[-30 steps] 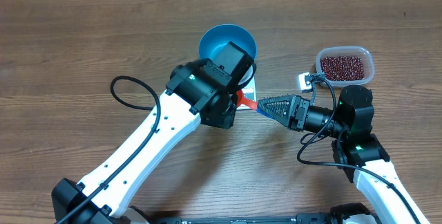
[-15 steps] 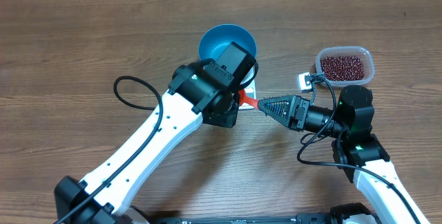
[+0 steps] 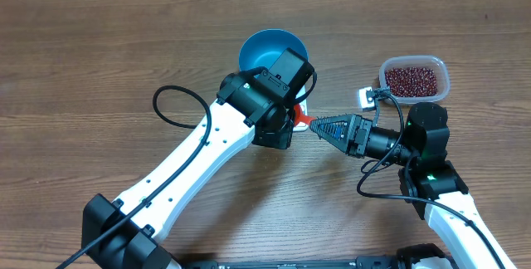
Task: Scoop item into bowl and weigh 150g on scale
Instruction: 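Close the right gripper on the scoop's blue handle beside the left gripper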
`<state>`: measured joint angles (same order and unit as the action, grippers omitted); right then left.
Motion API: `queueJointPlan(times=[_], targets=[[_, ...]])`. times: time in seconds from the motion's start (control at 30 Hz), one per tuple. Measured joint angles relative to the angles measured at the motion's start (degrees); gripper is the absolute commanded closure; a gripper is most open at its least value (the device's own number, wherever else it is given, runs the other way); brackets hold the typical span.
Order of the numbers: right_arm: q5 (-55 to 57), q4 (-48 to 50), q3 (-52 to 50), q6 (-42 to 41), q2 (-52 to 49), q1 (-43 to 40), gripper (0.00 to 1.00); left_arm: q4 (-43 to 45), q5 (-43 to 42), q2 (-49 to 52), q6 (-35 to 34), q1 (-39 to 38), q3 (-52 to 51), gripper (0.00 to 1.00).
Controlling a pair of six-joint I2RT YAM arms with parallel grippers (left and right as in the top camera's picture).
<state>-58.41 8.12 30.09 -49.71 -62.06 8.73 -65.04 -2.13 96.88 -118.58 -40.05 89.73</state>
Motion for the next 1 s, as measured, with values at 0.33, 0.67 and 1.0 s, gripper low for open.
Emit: queueJointPlan(times=[0.33, 0.67, 1.0], targets=[[0.9, 0.0, 0.0, 0.0, 0.0, 0.0, 0.07, 1.8, -0.2, 0.0, 0.0, 0.0, 0.0, 0.95], [6.2, 0.1, 0.0, 0.0, 0.0, 0.0, 0.08, 4.5, -0.2, 0.0, 0.0, 0.0, 0.0, 0.95], [8.1, 4.2, 0.0, -0.7, 0.0, 0.0, 0.14, 4.2, -0.2, 0.0, 0.0, 0.0, 0.0, 0.96]])
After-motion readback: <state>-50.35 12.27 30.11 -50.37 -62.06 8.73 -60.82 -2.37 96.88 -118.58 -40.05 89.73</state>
